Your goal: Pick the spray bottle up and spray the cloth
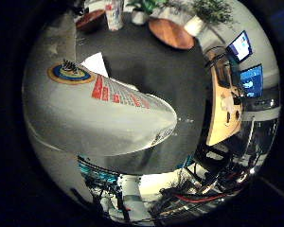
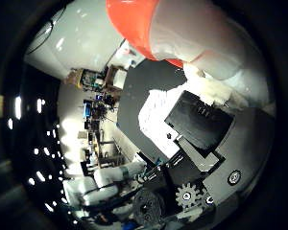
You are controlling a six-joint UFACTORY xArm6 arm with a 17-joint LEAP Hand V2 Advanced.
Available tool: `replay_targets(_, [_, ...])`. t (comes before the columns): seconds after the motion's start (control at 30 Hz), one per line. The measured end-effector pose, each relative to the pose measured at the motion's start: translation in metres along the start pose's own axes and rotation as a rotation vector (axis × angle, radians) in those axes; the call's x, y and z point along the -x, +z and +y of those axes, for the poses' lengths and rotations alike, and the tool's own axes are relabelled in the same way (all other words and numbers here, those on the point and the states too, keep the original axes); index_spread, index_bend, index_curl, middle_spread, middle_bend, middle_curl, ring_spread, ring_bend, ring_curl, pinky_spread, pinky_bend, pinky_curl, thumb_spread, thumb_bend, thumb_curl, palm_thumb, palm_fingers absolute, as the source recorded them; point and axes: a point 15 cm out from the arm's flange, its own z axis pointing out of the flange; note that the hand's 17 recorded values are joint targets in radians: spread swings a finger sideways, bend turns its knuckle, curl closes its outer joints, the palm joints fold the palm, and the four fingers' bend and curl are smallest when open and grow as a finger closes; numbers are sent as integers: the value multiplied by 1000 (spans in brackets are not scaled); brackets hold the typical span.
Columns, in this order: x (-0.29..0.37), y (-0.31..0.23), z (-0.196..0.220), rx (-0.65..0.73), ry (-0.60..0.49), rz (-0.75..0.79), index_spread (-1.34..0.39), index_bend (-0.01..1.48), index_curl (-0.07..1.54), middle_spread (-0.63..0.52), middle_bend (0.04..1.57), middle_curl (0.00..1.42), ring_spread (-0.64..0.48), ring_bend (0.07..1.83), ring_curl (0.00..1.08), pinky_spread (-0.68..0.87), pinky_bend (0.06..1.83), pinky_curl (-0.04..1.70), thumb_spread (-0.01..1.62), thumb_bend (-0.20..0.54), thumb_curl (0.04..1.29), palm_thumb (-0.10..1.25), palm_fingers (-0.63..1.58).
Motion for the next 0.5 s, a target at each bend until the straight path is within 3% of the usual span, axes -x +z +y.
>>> replay_targets(0.27, [24,-54,-27,-114,-39,-17,-272,1177,684,-190,1346,739,-224,1404,661,-303,1329,636,726,-13,1101,1038,1189])
replay_targets(0.5, [93,-103,-43,-210,-102,-154,-272,1178,683,-190,1347,739,-225,1403,663,-303,1330,636,726,-13,1101,1033,1187])
